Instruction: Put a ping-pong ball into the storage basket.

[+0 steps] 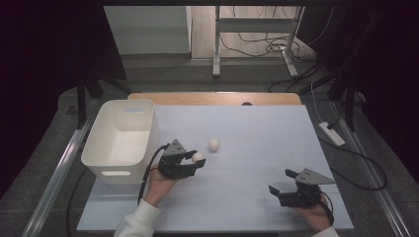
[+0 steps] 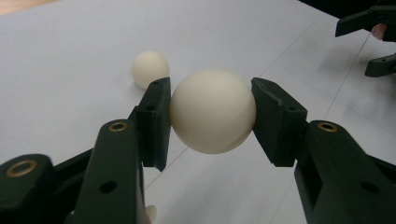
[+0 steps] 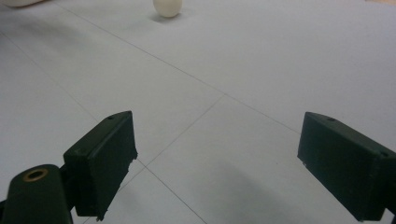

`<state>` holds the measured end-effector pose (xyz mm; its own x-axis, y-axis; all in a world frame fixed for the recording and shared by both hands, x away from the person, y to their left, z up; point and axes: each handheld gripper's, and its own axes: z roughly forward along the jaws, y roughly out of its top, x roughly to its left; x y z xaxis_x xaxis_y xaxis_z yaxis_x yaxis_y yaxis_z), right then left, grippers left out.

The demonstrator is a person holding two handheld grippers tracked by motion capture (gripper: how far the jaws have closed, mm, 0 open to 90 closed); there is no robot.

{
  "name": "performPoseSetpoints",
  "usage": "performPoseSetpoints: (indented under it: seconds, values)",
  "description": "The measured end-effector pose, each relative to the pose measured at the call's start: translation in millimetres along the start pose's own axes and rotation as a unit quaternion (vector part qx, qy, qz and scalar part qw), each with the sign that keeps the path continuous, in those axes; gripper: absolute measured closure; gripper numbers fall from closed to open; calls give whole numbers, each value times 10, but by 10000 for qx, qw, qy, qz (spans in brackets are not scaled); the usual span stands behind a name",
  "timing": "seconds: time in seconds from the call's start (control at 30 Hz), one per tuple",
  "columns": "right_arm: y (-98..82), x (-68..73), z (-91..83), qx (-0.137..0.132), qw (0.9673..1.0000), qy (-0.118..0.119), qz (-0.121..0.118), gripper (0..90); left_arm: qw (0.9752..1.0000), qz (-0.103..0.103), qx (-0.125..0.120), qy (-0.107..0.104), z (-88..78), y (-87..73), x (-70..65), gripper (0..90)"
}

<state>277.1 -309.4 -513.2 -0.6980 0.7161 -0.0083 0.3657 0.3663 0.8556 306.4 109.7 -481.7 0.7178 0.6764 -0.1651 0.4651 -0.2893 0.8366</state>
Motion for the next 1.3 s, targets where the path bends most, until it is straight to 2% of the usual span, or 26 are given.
performPoseSetpoints:
  seconds: [0.47, 0.63, 1.3]
  values:
    - [0, 3, 3, 13, 10000, -4, -30, 112, 9988, -149, -429, -189, -148, 40, 11, 506]
    - [0, 2, 5, 17, 10000, -4, -33, 112, 9981, -141, -561, -216, -212, 78, 0, 506]
    - [0, 0, -7, 10, 10000, -31, -23, 112, 9964, -124, -829, -159, -409, 144, -7, 506]
